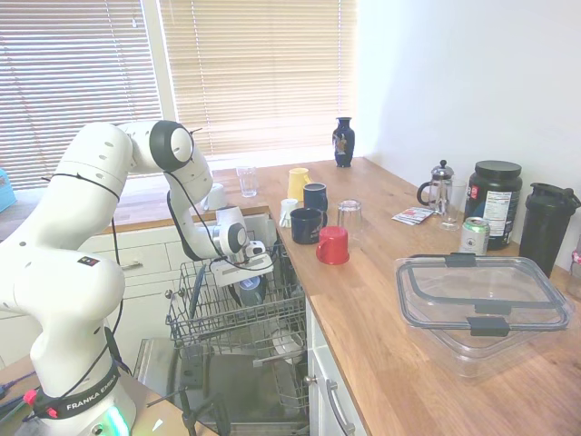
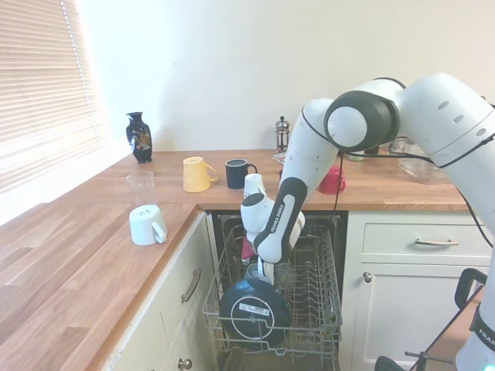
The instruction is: Unload a mug from dishwasher
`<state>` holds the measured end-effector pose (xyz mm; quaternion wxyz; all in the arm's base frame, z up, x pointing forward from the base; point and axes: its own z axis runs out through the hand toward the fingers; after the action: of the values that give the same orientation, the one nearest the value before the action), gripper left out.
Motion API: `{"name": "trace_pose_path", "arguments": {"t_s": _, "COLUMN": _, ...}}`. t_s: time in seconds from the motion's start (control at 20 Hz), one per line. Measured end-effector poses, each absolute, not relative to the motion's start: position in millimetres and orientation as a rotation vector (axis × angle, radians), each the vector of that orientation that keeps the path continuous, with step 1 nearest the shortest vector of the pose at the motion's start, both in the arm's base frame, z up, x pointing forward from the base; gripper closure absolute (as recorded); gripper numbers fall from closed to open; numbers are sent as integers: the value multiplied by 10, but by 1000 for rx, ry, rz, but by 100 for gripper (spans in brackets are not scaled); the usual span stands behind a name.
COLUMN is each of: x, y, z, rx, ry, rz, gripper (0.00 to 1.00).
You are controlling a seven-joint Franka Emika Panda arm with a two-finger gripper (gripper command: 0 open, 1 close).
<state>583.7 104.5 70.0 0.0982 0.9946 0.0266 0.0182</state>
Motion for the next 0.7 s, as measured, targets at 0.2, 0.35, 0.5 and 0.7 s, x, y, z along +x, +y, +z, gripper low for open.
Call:
{"name": "trace_pose_path", "arguments": {"t_s": 0.2, "x": 5816, "y": 1092, "z": 624, "rx": 2950, "ry": 94, "rz": 50, "gripper": 100}}
{"name": "trace_pose_path", "arguments": {"t_s": 0.35, "x": 5813, "y": 1132, "z": 593, "rx": 2969, "ry": 109, "rz": 68, "gripper": 100}}
{"name": "trace_pose_path", "arguments": {"t_s": 0.5, "x": 5826, "y": 1114, "z": 588, "rx": 2980, "ry": 110, "rz": 80, "gripper": 100}}
{"name": "trace_pose_path", "arguments": {"t_s": 0.7, "x": 5823, "y": 1109, "z": 566, "rx": 2988, "ry": 99, "rz": 86, "gripper": 100}}
